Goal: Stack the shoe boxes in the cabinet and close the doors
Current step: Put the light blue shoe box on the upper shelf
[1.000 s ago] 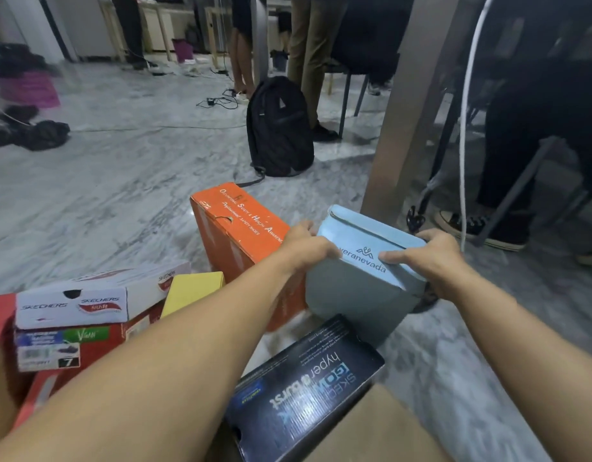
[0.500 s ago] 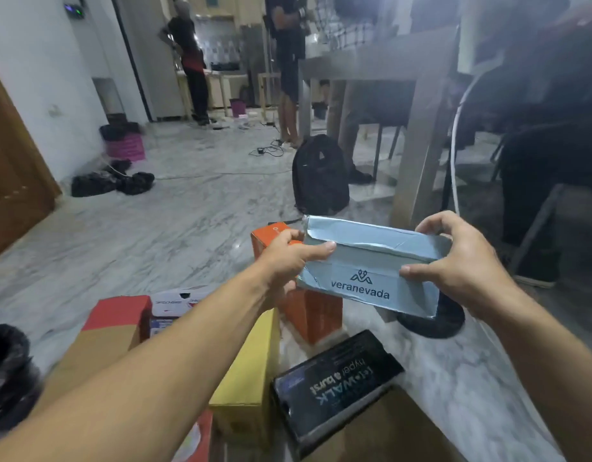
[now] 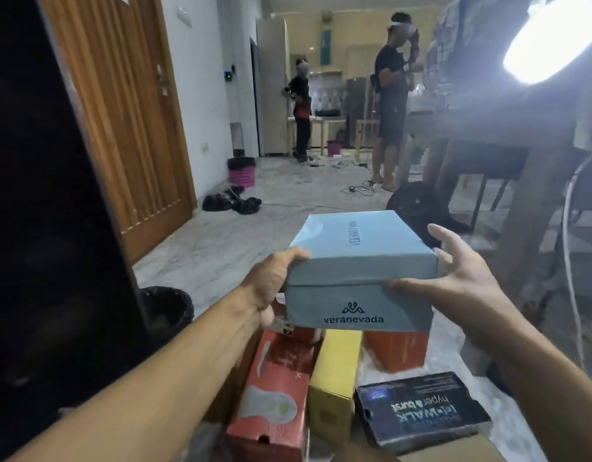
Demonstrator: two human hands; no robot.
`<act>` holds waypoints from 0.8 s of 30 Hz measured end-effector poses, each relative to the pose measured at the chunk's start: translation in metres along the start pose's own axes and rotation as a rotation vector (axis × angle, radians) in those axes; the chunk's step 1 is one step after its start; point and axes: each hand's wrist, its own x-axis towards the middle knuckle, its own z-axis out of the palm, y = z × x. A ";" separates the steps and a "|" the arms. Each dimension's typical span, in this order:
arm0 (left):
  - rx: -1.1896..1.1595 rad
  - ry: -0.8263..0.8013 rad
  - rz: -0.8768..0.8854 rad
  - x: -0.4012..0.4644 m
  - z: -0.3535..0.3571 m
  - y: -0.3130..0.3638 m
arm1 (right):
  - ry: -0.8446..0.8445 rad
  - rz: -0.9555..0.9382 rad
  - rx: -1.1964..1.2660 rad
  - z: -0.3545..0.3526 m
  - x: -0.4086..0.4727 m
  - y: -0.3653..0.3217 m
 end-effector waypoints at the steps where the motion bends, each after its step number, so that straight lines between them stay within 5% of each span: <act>1: -0.018 0.018 0.006 -0.009 -0.009 0.002 | -0.079 0.026 0.087 0.008 0.000 -0.007; 16: 0.103 0.217 0.214 -0.142 -0.098 0.017 | -0.426 -0.111 0.182 0.068 -0.045 -0.065; 24: 0.161 0.495 0.400 -0.221 -0.141 0.033 | -0.643 -0.326 0.245 0.124 -0.066 -0.111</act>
